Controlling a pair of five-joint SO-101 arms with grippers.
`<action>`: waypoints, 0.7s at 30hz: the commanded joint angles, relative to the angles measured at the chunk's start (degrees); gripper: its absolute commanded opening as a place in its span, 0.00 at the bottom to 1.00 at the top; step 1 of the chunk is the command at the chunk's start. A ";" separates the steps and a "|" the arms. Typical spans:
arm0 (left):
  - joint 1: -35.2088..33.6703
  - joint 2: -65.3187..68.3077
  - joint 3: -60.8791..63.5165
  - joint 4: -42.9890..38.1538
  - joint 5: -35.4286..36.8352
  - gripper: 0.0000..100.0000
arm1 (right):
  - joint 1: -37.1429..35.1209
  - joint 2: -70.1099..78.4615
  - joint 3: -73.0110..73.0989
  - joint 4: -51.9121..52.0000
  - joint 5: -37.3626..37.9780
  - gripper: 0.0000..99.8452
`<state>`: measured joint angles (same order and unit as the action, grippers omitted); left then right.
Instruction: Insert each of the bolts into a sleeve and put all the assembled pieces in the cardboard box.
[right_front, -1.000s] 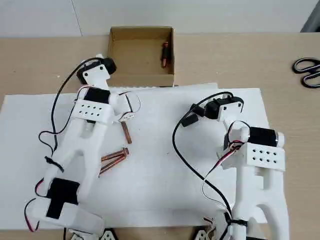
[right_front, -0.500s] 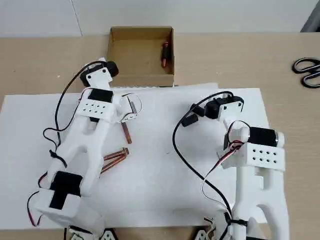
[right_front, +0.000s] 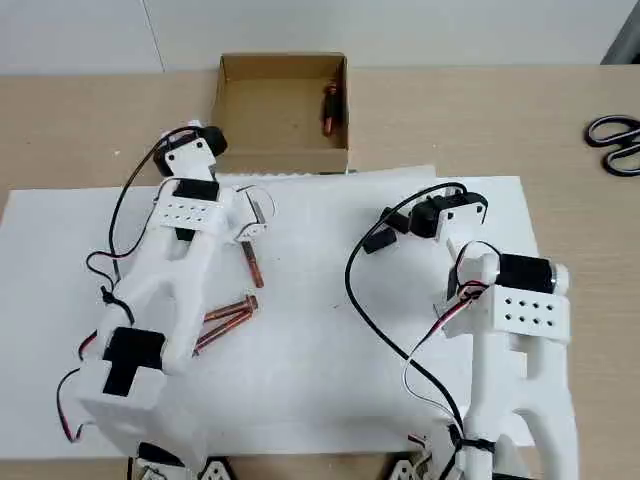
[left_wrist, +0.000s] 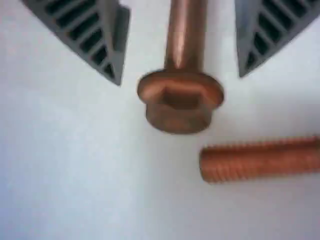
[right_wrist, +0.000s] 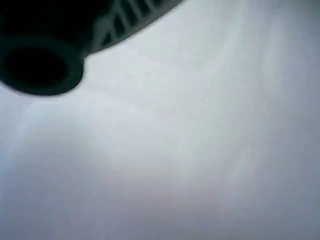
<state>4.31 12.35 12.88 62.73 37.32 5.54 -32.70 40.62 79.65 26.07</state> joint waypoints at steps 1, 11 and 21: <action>-1.05 0.44 -2.24 -1.32 -0.26 0.15 | 0.31 -1.63 -0.26 -0.48 0.26 0.01; -0.79 5.10 -2.42 -1.23 -0.26 0.01 | 0.22 -1.63 -0.26 -0.48 0.26 0.01; -0.35 3.08 -4.18 1.23 -0.09 0.00 | 0.22 -2.15 -0.26 -0.40 0.18 0.01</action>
<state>3.78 17.36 10.86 62.02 37.32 5.54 -32.70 40.62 79.65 26.07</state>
